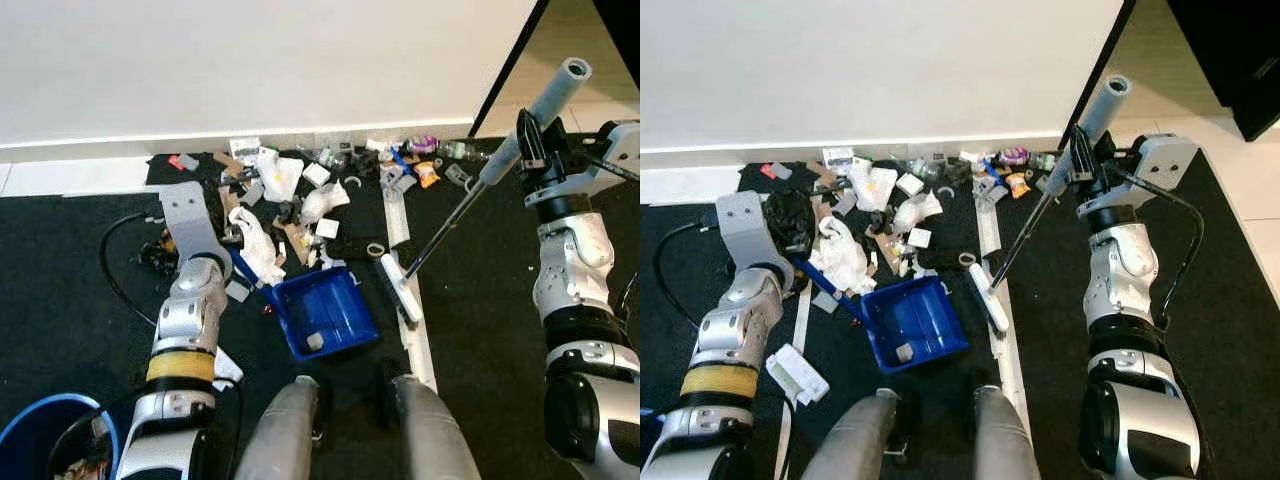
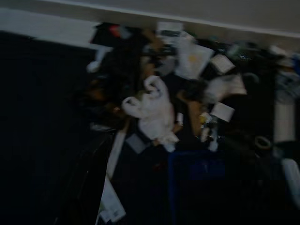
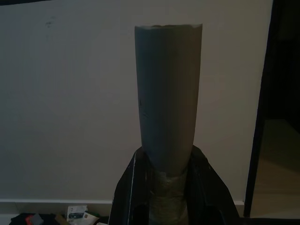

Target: Sweep floor

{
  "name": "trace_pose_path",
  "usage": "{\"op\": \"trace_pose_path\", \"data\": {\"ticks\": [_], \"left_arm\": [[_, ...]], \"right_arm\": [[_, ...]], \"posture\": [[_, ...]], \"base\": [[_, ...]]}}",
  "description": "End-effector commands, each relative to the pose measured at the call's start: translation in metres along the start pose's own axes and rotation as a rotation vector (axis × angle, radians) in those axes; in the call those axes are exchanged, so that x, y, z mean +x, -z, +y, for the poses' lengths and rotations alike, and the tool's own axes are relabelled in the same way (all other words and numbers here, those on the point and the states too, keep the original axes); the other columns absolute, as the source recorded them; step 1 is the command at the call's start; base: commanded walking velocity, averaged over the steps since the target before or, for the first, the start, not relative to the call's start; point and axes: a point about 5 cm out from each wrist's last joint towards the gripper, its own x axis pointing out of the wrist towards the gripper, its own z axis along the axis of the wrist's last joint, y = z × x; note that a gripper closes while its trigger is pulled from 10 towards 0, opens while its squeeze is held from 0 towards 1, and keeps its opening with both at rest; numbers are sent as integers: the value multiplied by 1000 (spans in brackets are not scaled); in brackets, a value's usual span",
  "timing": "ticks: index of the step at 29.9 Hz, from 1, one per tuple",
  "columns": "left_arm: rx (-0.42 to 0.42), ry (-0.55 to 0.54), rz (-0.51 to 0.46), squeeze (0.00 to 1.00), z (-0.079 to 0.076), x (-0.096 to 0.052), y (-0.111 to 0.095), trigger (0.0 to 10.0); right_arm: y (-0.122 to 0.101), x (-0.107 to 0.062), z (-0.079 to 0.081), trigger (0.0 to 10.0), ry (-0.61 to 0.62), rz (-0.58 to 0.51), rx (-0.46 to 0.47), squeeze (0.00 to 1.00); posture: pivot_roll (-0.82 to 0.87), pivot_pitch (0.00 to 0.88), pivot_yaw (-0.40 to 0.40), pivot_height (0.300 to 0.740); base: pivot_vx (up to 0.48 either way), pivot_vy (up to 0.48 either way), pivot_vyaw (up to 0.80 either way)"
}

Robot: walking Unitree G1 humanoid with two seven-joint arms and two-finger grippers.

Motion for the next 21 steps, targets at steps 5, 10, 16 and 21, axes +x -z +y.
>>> {"op": "trace_pose_path", "data": {"ticks": [5, 10, 16, 21], "left_arm": [[15, -38, 9, 0, -3, -10, 4, 0], [20, -16, 11, 0, -9, -13, 1, 0], [51, 15, 6, 0, -13, -18, 1, 0], [60, 83, -24, 0, -18, -19, -3, 0]], "right_arm": [[-2, -4, -2, 10000, 8, -27, -8, 0], [-2, -4, -2, 10000, 9, -28, -9, 0], [-2, -5, -4, 10000, 12, -29, -10, 0], [-3, -4, -5, 10000, 14, -31, -12, 0]], "posture": [[37, 223, 28, 740], [34, 223, 31, 740], [31, 222, 31, 740], [30, 219, 30, 740]], "base": [[0, 0, 0], [0, 0, 0], [0, 0, 0], [0, 0, 0]]}}
